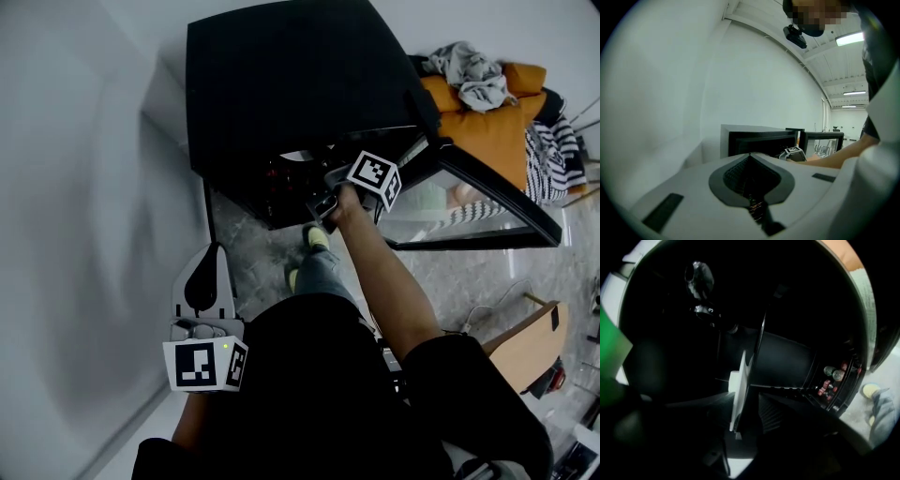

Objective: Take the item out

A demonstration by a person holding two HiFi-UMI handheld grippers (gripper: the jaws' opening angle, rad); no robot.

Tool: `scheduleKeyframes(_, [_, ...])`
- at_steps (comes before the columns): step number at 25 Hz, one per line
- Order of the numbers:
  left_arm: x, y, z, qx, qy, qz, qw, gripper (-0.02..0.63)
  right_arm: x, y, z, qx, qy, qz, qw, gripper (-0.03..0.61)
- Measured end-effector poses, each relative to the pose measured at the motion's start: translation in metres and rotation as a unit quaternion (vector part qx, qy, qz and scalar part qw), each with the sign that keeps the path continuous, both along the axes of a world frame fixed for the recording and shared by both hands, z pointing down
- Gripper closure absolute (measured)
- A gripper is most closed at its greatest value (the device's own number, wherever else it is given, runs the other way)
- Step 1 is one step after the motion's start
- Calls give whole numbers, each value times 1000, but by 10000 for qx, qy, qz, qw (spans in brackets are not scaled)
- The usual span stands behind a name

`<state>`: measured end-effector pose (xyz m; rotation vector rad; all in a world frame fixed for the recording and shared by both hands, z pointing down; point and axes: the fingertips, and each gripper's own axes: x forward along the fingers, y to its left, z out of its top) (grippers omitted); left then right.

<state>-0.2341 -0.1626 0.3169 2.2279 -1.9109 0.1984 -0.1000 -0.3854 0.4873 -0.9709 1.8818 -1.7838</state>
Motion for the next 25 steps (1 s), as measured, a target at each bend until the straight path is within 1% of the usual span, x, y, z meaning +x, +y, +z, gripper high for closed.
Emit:
scheduleKeyframes(1, [-1,1,-1,19,6,-4,10000,604,0,0,-2,12,-67,35,10000,431])
scheduleKeyframes(3, [-2,3,-2,43,17,-18,10000,604,0,0,-6,45,-163,95,9998,497])
scheduleKeyframes(4, [-3,4,-2,47,26,-24,10000,604,0,1,-7,44,-173,116,9998,506])
scheduleKeyframes(9, [-4,3,-1,56,83,-35,9999,604,2,1,-6,-78,-313,213,9993,515])
scheduleKeyframes(11, [-3,3,-1,59,89,-28,9999,604,2,2,-6,-134,-298,220,9992,522])
scheduleKeyframes(14, [-1,2,-1,65,78,13,9999,604,3,6,-7,-307,-364,257,9985,541])
scheduleKeyframes(16, [1,1,-1,70,82,28,9999,604,4,8,-7,-367,-426,261,9981,543])
scheduleKeyframes(22, [6,3,-3,94,51,48,9999,604,8,13,-7,-334,-514,234,9978,543])
scheduleKeyframes(25, [7,5,-3,94,58,56,9999,604,10,15,-7,-247,-461,200,9984,552])
